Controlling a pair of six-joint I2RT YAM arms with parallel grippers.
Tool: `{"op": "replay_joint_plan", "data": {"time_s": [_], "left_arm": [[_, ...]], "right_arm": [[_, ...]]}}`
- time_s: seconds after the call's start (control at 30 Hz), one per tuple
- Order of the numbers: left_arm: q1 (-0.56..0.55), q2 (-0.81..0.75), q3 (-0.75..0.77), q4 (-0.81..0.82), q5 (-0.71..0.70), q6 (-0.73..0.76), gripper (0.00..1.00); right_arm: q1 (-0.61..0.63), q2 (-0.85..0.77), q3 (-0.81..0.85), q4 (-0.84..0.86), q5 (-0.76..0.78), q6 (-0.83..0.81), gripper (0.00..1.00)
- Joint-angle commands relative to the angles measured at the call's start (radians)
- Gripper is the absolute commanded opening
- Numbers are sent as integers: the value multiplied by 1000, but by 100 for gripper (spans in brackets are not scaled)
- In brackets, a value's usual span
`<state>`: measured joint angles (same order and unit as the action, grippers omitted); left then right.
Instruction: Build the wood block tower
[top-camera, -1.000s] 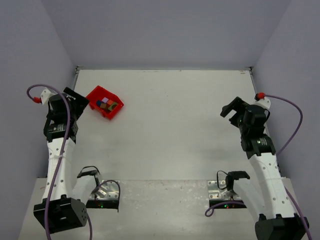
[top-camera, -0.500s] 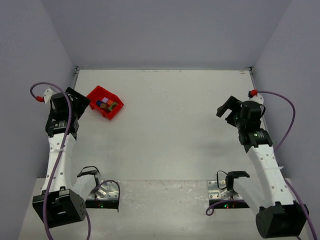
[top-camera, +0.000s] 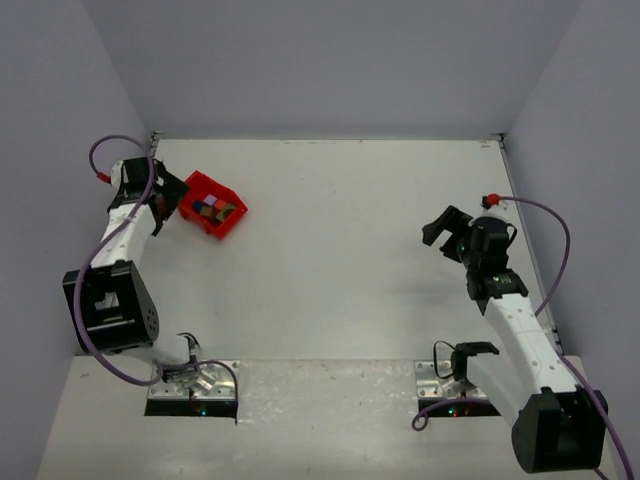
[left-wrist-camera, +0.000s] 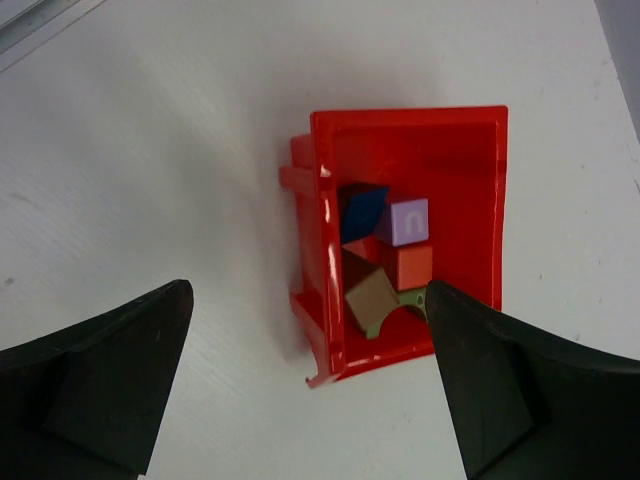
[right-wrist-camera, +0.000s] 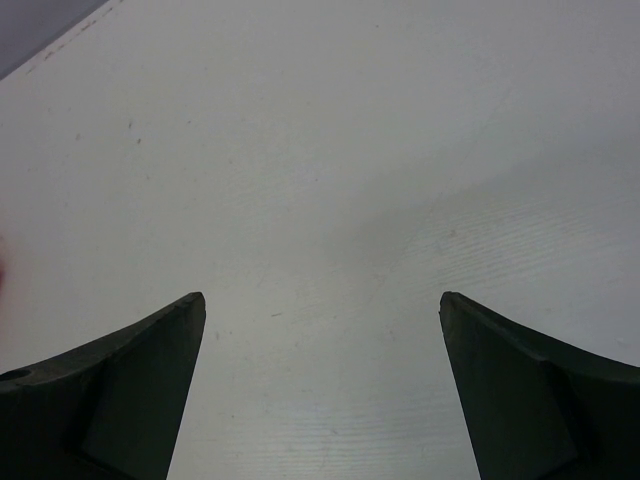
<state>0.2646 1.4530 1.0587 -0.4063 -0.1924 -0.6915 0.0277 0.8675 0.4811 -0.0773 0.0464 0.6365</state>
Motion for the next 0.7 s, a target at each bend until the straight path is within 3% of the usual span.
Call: {"op": "replay_joint_plan", "data": {"time_s": [0.0, 0.23, 0.37, 0.53, 0.67], "left_arm": [[-1, 157, 148, 27, -4, -21, 95], [-2, 409, 310, -54, -29, -37, 59], [-2, 452, 324, -92, -73, -46, 53], [-6, 483, 293, -103, -85, -52, 25], [-26, 478, 308, -125, -115, -48, 10]], "right_arm": [[-5, 50, -3, 127, -6, 2, 99], [-5, 128, 17, 127, -29, -3, 99], [-5, 125, 16, 123, -17, 5, 99], [-5, 131, 34, 80, 27, 23, 99], [-5, 127, 33, 80, 13, 23, 99]]}}
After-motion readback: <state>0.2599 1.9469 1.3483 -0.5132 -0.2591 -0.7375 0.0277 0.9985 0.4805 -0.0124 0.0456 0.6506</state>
